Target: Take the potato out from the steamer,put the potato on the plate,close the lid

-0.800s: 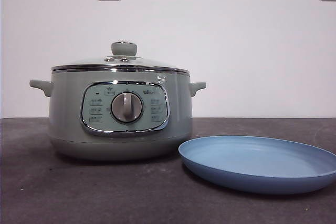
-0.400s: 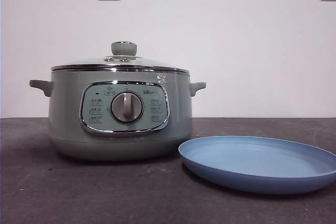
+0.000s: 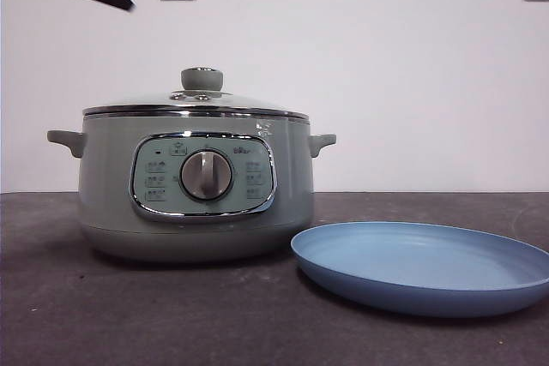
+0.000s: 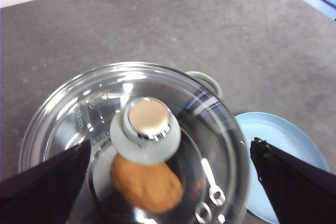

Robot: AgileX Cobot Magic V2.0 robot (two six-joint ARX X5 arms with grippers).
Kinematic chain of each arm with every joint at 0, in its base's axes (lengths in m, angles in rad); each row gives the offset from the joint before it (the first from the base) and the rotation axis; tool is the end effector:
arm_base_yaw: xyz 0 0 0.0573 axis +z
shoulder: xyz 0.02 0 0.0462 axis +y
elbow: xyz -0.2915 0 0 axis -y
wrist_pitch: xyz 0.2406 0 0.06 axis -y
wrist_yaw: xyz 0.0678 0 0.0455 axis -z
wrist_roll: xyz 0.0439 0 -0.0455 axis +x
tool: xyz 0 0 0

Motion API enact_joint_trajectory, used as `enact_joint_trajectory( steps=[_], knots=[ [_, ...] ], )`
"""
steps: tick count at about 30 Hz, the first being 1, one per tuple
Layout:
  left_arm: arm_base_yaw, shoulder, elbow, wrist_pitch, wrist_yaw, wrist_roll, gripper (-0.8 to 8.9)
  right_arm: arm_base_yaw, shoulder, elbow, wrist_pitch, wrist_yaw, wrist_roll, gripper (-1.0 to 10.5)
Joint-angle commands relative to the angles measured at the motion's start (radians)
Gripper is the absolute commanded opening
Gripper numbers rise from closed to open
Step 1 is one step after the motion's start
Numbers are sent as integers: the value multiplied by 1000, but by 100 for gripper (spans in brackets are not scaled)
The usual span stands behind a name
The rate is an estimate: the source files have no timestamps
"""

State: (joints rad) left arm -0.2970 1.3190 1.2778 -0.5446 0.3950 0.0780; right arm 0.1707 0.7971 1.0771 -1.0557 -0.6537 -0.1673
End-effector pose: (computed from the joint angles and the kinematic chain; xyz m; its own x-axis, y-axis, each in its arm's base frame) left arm 0.2633 -0.0982 0.3760 0.6228 -0.5930 -0.5103 0.6162 0.7737 -0.1472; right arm 0.0982 0.0440 0.3643 0.4552 0.6956 -0.5559 -0.6698 0.6788 0.3010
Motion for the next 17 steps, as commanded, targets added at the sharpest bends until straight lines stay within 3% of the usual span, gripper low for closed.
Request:
enact_joint_trajectory(
  steps=[1,9,17],
  knots=[
    [-26,86,44,6,-35,24,628,2,1,3,2,0,13,599],
    [-69,270,131,24,-97,51,628,2,1,3,3,1,13,599],
    [-92,322,132,45,-161,51,624,2,1,3,3,1,13,599]
  ],
)
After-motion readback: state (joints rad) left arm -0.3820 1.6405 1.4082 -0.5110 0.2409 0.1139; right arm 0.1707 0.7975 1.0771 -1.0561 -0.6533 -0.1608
